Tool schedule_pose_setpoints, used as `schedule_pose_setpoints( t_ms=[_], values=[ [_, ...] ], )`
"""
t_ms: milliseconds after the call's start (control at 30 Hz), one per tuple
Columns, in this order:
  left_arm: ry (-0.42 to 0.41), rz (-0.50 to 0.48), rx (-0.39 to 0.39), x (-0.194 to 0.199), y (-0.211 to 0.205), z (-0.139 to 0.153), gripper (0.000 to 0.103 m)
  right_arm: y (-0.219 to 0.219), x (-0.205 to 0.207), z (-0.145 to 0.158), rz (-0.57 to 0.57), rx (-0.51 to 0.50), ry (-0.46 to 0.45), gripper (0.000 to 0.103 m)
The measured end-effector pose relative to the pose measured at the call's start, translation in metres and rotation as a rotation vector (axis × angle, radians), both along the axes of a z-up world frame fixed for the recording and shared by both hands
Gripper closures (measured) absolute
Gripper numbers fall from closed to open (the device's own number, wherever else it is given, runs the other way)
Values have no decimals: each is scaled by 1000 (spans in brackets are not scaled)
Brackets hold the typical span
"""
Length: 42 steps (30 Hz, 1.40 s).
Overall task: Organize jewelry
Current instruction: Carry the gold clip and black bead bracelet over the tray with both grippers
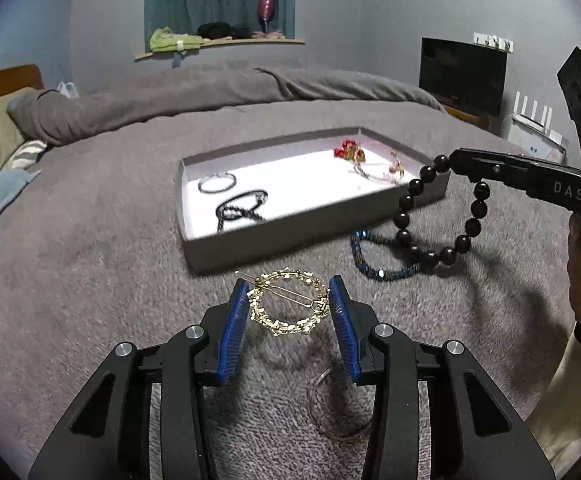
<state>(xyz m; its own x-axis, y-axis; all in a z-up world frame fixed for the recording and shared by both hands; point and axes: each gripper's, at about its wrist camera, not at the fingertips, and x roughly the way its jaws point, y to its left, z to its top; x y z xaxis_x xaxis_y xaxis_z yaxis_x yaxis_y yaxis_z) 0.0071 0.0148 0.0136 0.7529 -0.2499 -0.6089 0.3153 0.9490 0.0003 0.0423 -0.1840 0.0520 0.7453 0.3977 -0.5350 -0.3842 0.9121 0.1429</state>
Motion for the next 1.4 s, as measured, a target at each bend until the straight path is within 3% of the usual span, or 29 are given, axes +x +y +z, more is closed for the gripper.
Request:
schedule_pose_setpoints(
  t_ms=[333, 467, 833, 1067, 1200, 1400],
  values=[
    [-64, 0, -20, 40, 3, 39, 60, 4, 24, 39, -1, -119, -73, 88],
    [-35, -18, -27, 65, 2, 41, 60, 6, 39, 44, 11, -132, -59, 88],
    [47, -101, 42, 157, -7, 49, 60, 28, 114, 61, 13, -177, -28, 88],
    [137, -113, 109, 205, -24, 33, 60, 44, 173, 42, -2, -125, 40, 88],
    [190, -112, 103, 223, -32, 27, 60, 50, 200, 24, -15, -100, 90, 88],
    [251, -103, 142, 241, -45, 12, 60, 49, 226, -7, -69, -195, 185, 88]
  ],
)
